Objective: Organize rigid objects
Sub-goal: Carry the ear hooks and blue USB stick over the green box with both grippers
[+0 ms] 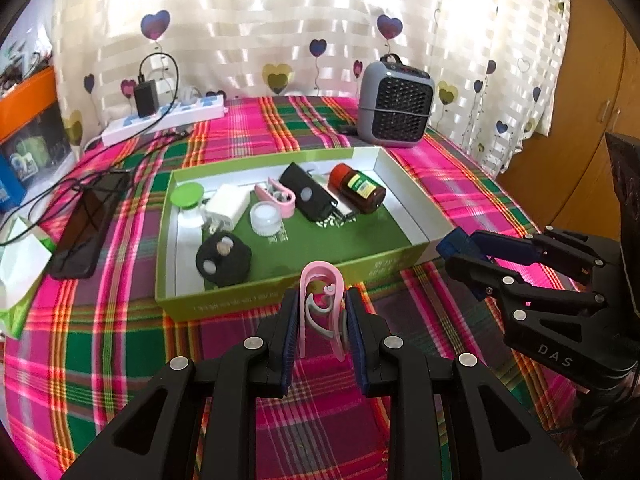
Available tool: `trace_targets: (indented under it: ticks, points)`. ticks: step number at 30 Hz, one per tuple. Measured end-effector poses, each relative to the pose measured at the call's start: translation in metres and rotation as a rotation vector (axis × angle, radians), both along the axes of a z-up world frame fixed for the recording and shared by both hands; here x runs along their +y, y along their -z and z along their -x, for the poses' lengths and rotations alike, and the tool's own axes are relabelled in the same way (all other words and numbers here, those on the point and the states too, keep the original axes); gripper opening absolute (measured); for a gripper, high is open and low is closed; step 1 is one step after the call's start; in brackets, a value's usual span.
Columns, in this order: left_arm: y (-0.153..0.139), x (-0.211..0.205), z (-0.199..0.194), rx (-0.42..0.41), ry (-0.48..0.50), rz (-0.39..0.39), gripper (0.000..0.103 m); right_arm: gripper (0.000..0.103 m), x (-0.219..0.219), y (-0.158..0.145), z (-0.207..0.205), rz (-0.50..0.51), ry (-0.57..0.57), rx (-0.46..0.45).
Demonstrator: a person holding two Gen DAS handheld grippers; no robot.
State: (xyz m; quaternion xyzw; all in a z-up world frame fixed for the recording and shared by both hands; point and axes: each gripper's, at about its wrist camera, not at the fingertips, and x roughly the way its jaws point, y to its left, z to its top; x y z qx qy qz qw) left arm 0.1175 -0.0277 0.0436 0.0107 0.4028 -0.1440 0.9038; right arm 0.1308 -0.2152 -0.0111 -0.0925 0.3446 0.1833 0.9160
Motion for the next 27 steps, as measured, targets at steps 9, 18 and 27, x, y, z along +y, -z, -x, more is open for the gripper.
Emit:
trace_targets:
  ticks: [9,18,27]
  points:
    - [-0.013,0.004,-0.014,-0.023,-0.004,0.008,0.022,0.034,0.006,-0.018,-0.01,-0.007,-0.006,-0.031]
    - [-0.012,0.006,-0.037,-0.017,-0.014,0.021,0.022,0.034,0.01,-0.022,-0.036,-0.036,0.004,-0.02]
    - [0.001,0.007,-0.064,0.009,-0.034,0.033,0.022,0.034,0.02,-0.013,-0.063,-0.067,-0.001,0.017]
